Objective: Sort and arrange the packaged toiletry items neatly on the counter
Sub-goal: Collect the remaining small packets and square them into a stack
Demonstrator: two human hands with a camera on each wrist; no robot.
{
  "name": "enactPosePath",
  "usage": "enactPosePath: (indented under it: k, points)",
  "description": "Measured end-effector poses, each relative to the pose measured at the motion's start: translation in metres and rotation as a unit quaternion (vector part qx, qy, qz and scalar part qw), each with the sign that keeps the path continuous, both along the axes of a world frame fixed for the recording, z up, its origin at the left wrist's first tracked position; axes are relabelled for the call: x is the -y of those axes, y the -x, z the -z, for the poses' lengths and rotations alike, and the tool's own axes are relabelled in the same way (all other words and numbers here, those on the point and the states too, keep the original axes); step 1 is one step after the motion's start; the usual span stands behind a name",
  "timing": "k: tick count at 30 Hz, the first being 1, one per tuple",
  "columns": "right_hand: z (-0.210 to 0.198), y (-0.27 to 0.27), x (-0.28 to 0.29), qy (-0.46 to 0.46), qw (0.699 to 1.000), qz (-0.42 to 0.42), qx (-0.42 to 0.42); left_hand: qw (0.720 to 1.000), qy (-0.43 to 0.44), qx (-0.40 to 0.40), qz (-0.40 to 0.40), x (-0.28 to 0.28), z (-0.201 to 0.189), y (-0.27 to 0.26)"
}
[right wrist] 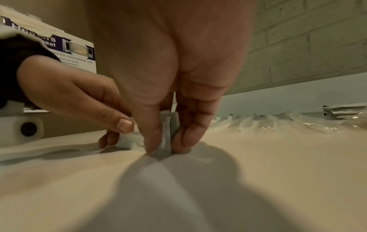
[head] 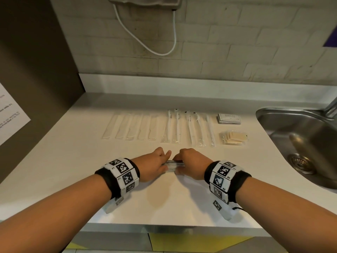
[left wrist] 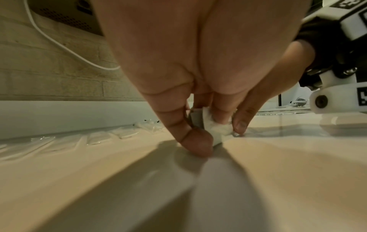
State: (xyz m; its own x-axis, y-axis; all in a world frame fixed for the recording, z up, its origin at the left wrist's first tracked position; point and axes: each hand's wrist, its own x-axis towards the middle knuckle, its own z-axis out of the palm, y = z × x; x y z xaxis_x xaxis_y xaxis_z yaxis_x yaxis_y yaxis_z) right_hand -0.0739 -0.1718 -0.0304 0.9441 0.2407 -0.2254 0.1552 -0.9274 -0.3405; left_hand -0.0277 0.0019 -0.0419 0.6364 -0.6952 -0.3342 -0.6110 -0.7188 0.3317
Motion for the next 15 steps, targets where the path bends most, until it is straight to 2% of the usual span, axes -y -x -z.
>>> enactPosePath:
  k: [7, 15]
  points:
    - [-0.0020, -0.0009, 0.0013, 0.016, 1.000, -0.011, 0.010, 0.999, 0.033, -0.003, -0.006, -0.0025, -0.0007, -0.0040]
    - [-0.0014, -0.0040, 0.0044, -0.024, 1.000, -0.003, -0.011, 0.995, 0.084, -0.044, -0.035, -0.0059, 0.0011, -0.0036]
